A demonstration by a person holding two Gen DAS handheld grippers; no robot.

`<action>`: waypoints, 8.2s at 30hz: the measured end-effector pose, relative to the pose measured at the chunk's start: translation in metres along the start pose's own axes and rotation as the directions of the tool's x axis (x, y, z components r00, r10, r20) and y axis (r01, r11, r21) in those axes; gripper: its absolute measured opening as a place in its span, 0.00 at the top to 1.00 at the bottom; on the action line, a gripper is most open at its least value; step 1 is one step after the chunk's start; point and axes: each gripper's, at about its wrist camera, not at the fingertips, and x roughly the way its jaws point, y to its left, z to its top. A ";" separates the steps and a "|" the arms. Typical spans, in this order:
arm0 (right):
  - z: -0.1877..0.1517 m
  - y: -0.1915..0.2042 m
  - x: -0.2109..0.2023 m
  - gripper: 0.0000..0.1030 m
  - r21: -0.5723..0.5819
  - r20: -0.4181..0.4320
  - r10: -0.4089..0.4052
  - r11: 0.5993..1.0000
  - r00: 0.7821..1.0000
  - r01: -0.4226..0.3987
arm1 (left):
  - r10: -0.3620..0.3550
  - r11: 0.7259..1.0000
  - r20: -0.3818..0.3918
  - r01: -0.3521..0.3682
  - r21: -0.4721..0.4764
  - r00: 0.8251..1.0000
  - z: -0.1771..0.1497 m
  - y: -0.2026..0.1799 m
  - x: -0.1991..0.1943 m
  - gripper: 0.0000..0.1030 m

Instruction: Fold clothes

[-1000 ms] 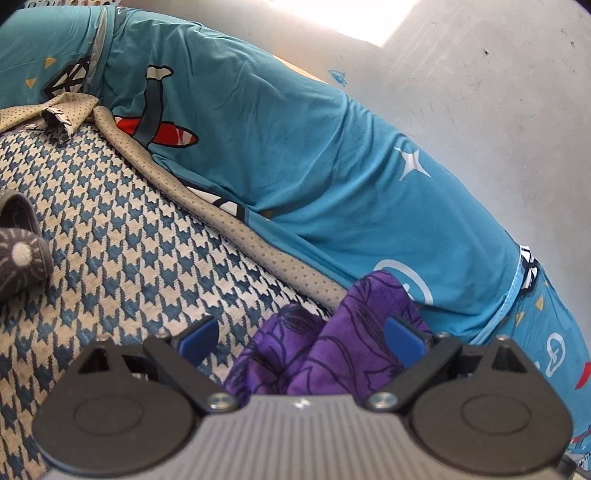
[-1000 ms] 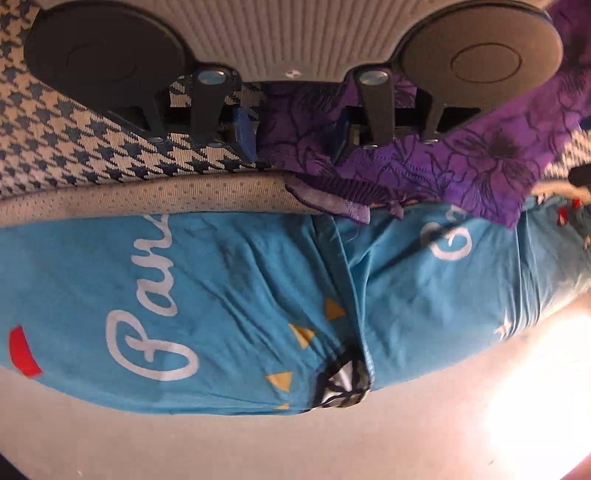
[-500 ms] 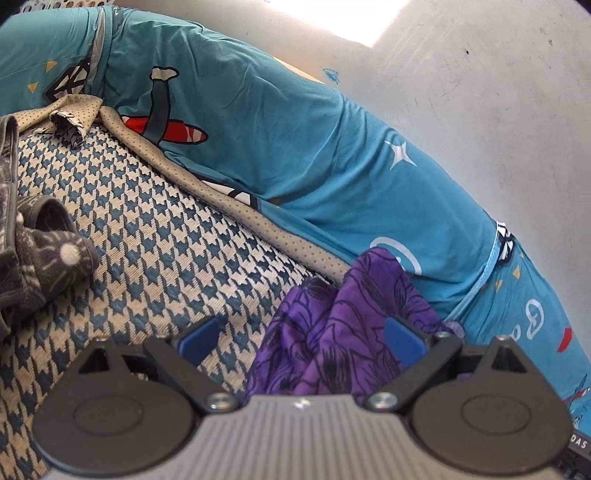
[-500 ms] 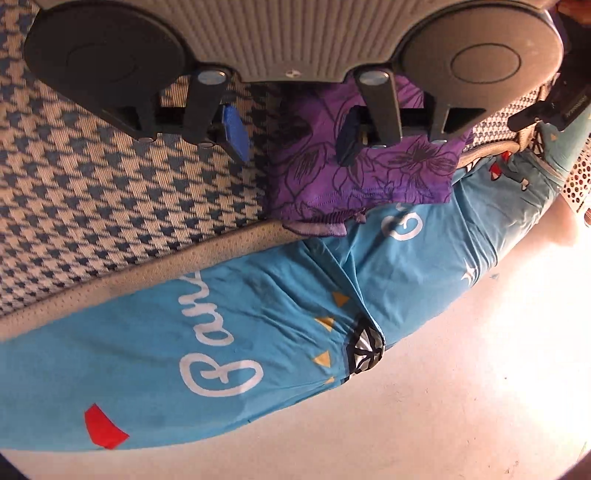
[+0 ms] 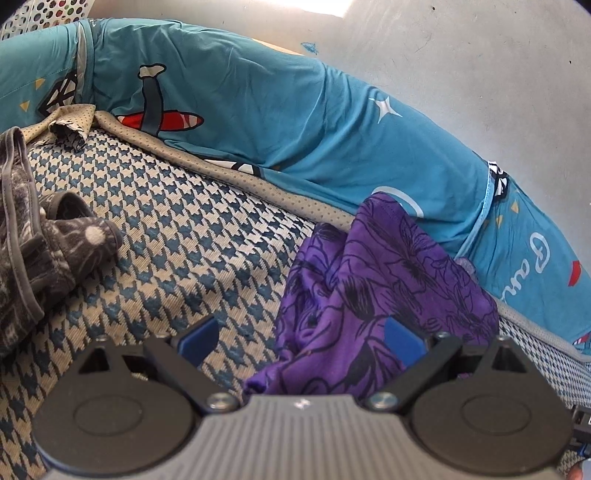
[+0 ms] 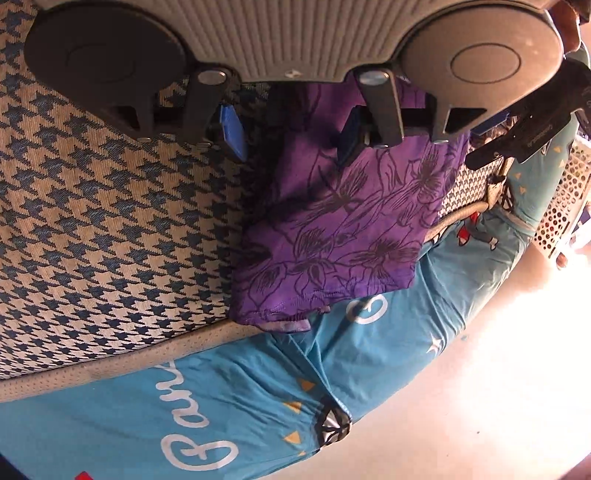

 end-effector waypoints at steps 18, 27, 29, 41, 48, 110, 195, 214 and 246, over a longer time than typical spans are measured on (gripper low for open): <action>-0.006 0.000 0.012 0.35 -0.083 -0.022 -0.147 0.986 0.989 0.145 | 0.155 0.985 -0.126 -0.142 0.101 0.980 -0.026 0.014 0.021 0.01; 0.004 -0.007 -0.013 0.37 -0.003 0.109 -0.106 0.994 0.988 0.107 | 0.065 0.996 0.029 -0.067 0.063 0.997 0.005 0.004 -0.013 0.04; 0.005 -0.003 -0.015 0.42 -0.018 0.133 -0.096 0.995 0.986 0.099 | 0.050 0.997 0.040 -0.052 0.059 0.998 0.005 -0.005 -0.012 0.04; -0.004 0.025 -0.006 0.68 -0.194 0.152 -0.056 0.977 0.987 0.085 | -0.039 0.979 0.065 0.025 0.200 0.997 -0.007 -0.066 0.012 0.04; -0.013 0.033 0.016 0.68 -0.251 0.098 -0.081 0.962 0.992 0.103 | 0.029 0.970 -0.003 -0.027 0.243 1.000 -0.018 -0.067 0.036 0.04; -0.089 0.059 -0.025 0.87 -0.580 0.098 0.003 0.812 0.995 0.055 | 0.038 0.997 -0.124 -0.030 0.067 0.991 -0.050 -0.049 -0.022 0.00; 0.014 -0.032 0.058 0.66 0.123 0.077 0.150 0.980 0.986 -0.158 | -0.045 0.999 -0.034 0.044 -0.029 0.998 -0.046 -0.036 0.041 0.01; 0.015 0.005 -0.001 0.87 0.008 0.169 0.113 0.993 0.979 -0.116 | -0.133 0.984 0.011 0.133 -0.119 0.991 -0.038 -0.040 0.006 0.58; -0.077 -0.080 -0.093 0.43 0.179 0.018 -0.015 0.984 1.000 0.011 | -0.083 0.987 -0.059 0.074 -0.142 0.995 -0.116 -0.032 -0.073 0.07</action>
